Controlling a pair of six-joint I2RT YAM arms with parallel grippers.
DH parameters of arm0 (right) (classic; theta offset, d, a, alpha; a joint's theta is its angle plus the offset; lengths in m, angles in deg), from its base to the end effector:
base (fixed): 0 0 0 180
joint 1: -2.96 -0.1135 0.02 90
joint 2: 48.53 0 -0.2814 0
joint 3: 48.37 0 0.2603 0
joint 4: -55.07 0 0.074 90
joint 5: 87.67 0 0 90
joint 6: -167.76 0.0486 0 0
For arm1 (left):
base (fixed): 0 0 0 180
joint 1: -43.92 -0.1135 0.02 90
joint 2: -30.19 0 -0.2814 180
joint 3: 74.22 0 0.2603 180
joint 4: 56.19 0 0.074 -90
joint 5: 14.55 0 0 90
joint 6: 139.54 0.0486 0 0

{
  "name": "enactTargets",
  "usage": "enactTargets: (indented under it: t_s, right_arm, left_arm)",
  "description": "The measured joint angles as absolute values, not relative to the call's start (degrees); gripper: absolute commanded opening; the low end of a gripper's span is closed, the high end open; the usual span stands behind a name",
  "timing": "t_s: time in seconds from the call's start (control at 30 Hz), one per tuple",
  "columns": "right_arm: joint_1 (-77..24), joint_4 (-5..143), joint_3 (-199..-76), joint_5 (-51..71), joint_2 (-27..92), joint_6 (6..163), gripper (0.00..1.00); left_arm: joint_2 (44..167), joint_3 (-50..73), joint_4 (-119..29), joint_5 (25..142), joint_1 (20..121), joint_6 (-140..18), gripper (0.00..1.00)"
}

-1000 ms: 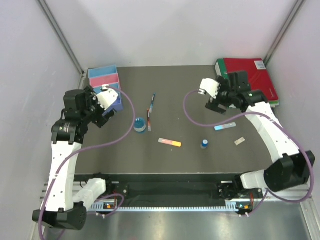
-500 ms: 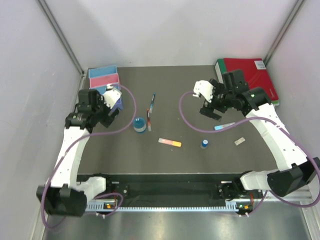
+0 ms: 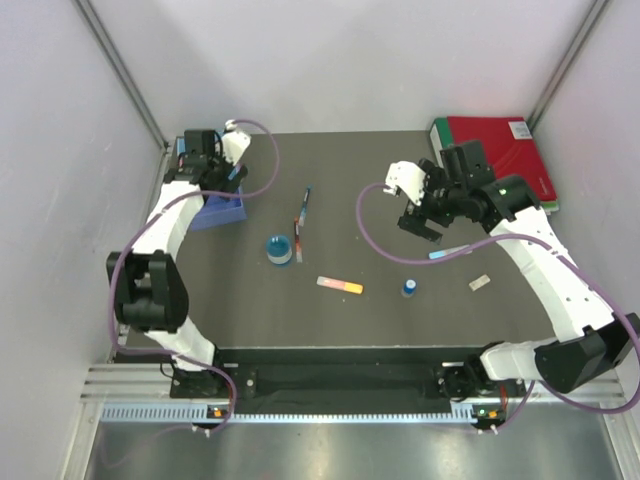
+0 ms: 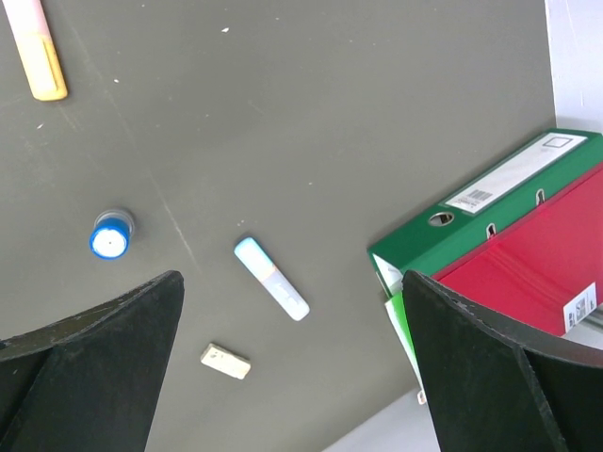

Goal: Sort the stationery into containers
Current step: Move the storage box to the center of the board.

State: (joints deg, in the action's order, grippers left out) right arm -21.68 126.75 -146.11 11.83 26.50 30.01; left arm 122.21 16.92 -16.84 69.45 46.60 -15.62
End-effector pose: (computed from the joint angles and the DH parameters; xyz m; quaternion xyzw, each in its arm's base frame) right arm 0.2398 0.1188 0.3939 -0.5746 0.7361 0.0060 0.3577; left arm 0.3834 -0.0129 0.3117 0.2635 0.8670 0.1589 0.3919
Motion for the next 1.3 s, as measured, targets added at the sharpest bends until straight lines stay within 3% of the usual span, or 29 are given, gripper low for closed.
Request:
enactTargets:
  t_s: [0.23,0.7,1.3]
  right_arm:
    - [-21.70,126.13,-145.70,11.19,26.58,30.03,1.00]
    - [-21.79,123.73,-141.98,9.73,26.63,30.01,1.00]
    - [-22.05,123.23,-142.16,8.24,28.00,30.01,1.00]
  left_arm:
    - [133.95,27.96,-20.15,72.94,46.58,-6.34,0.74]
    - [145.95,43.72,-7.75,81.84,40.96,5.51,0.75]
    - [145.95,38.89,-0.30,82.06,41.00,15.11,0.67]
